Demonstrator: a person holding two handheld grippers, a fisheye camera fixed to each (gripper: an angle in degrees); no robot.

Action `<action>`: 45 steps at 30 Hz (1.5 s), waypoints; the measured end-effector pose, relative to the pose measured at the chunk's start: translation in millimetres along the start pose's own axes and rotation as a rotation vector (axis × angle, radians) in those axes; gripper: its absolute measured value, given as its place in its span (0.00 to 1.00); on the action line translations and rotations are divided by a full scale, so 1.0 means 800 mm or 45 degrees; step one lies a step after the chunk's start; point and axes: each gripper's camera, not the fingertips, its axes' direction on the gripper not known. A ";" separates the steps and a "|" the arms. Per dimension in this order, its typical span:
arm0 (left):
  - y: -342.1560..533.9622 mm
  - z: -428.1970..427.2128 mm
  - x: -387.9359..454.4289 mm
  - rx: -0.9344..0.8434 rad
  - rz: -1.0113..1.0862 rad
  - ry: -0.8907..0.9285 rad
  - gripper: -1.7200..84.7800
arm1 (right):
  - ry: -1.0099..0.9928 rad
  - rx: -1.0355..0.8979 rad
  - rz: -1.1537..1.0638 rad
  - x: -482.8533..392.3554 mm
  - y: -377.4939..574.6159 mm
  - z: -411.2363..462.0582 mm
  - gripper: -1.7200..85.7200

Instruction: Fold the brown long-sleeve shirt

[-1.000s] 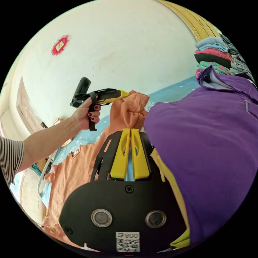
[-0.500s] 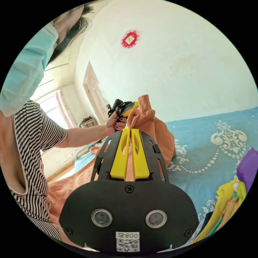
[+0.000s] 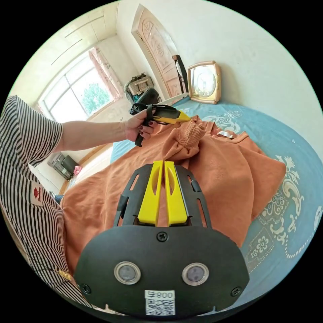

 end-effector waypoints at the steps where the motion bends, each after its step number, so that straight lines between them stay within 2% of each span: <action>1: 0.006 -0.008 -0.007 -0.011 -0.013 -0.019 0.08 | 0.016 -0.049 -0.013 -0.007 -0.014 0.008 0.03; 4: 0.020 -0.030 -0.022 -0.011 -0.064 -0.075 0.09 | 0.049 -0.107 -0.029 -0.022 -0.043 0.028 0.03; 8: 0.048 -0.074 -0.033 0.092 -0.153 -0.119 0.10 | 0.191 -0.381 -0.144 -0.051 -0.072 0.082 0.03; 11: 0.073 -0.083 -0.024 0.055 -0.215 -0.135 0.13 | 0.239 -0.462 -0.215 -0.071 -0.085 0.102 0.03; 14: 0.094 -0.076 -0.003 -0.036 -0.224 -0.258 0.16 | 0.266 -0.445 -0.217 -0.073 -0.093 0.094 0.04; 19: 0.113 -0.086 0.013 0.018 -0.263 -0.447 0.18 | 0.165 -0.401 -0.152 -0.058 -0.105 0.070 0.05; 22: 0.108 -0.088 0.004 -0.066 -0.305 -0.536 0.14 | 0.181 -0.392 -0.174 -0.063 -0.110 0.058 0.06; 26: 0.113 -0.105 -0.016 -0.042 -0.384 -0.396 0.07 | 0.159 -0.284 -0.118 -0.056 -0.117 0.012 0.06; 31: 0.125 -0.129 -0.019 -0.003 -0.383 -0.306 0.05 | 0.100 -0.046 0.001 -0.035 -0.125 -0.043 0.10; 36: 0.124 -0.144 -0.018 0.057 -0.355 -0.157 0.05 | 0.058 -0.312 -0.019 -0.046 -0.155 0.023 0.11; 41: 0.124 -0.183 -0.010 0.127 -0.312 -0.160 0.05 | 0.138 -0.214 -0.080 -0.103 -0.169 0.004 0.07; 45: 0.132 -0.187 -0.029 0.023 -0.382 -0.310 0.05 | 0.177 -0.283 -0.078 -0.120 -0.152 0.045 0.06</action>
